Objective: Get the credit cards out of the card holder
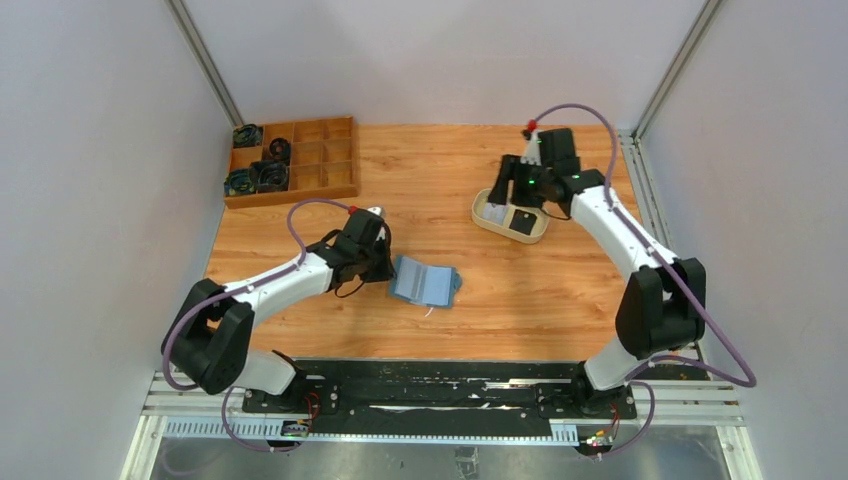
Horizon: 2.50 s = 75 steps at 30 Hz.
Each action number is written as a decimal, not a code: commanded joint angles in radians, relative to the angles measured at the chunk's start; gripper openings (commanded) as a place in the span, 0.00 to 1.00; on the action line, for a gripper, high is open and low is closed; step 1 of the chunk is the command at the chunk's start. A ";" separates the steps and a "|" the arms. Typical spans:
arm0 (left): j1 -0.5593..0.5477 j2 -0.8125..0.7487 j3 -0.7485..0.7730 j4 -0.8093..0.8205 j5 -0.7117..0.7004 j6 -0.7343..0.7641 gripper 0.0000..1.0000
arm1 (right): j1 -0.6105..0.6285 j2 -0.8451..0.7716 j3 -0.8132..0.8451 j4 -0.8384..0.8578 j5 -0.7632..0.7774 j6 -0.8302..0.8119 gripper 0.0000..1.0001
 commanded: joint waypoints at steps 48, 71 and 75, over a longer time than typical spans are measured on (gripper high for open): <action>-0.005 -0.063 -0.040 0.015 0.016 -0.091 0.00 | 0.630 0.314 -0.078 0.285 0.075 0.222 0.68; -0.008 0.018 -0.102 0.066 -0.020 -0.070 0.00 | 0.746 0.387 0.069 -0.012 0.422 0.023 0.85; -0.010 0.031 -0.106 0.067 -0.049 -0.063 0.00 | 0.746 0.374 0.111 -0.012 0.453 0.014 0.88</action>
